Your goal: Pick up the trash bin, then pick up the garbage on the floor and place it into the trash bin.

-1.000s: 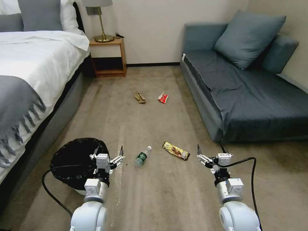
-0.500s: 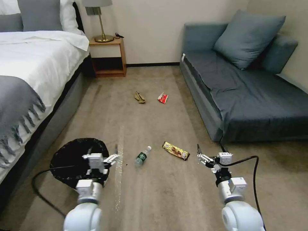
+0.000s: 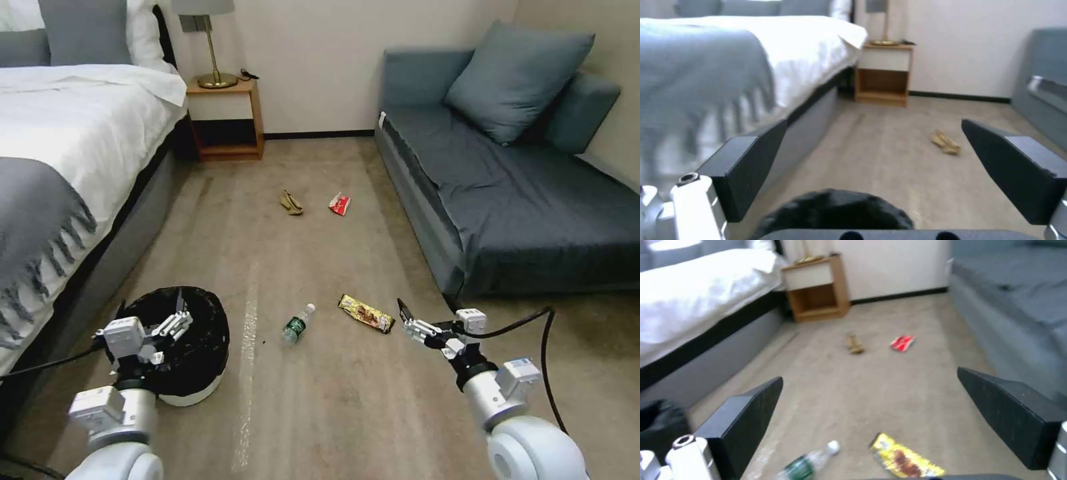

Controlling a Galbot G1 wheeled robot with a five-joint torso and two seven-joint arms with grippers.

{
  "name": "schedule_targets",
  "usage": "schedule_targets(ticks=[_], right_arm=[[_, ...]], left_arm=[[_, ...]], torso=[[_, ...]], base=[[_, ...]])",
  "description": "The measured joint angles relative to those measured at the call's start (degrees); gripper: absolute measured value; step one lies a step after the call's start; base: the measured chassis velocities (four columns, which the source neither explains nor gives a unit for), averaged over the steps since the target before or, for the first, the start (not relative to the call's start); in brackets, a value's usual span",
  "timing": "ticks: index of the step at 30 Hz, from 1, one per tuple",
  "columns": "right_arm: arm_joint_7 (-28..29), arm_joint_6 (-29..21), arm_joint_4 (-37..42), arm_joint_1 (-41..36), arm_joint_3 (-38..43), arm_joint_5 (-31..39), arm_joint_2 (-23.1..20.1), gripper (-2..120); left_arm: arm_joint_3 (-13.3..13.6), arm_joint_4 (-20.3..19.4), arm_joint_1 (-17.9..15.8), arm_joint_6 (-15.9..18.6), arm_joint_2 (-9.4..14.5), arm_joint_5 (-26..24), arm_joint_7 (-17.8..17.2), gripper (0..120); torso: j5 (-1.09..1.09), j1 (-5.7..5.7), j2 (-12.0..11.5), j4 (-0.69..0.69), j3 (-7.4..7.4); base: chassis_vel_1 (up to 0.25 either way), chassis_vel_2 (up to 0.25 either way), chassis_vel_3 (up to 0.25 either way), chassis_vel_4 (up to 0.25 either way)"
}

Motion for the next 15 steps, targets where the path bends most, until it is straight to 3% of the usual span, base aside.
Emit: schedule_targets(ticks=[3,6,12,15], right_arm=[[-0.62,-2.09,1.48,0.22,-0.04,4.26,-3.37,100],[-0.66,-2.49,-0.82,1.54,-0.90,5.65,-3.92,100],[-0.61,-2.21,-2.86,2.53,-1.61,5.33,-3.18,100],[-0.54,-1.98,-4.05,3.41,-2.30,4.91,-2.82,100]], left_arm=[[-2.50,-3.61,1.98,1.54,0.90,-2.42,-2.01,97],[-6.07,-5.93,4.80,3.81,2.16,-5.91,-4.87,97],[-6.88,-6.01,5.43,4.39,2.48,-6.78,-5.60,96],[-7.24,-5.55,4.96,4.78,4.05,-8.59,-6.31,96]], torso=[[-0.02,0.00,0.00,0.00,0.00],[0.04,0.00,0.00,0.01,0.00],[-0.02,0.00,0.00,0.00,0.00],[-0.02,0.00,0.00,0.01,0.00]], base=[[0.000,0.000,0.000,0.000],[0.000,0.000,0.000,0.000],[0.000,0.000,0.000,0.000],[0.000,0.000,0.000,0.000]])
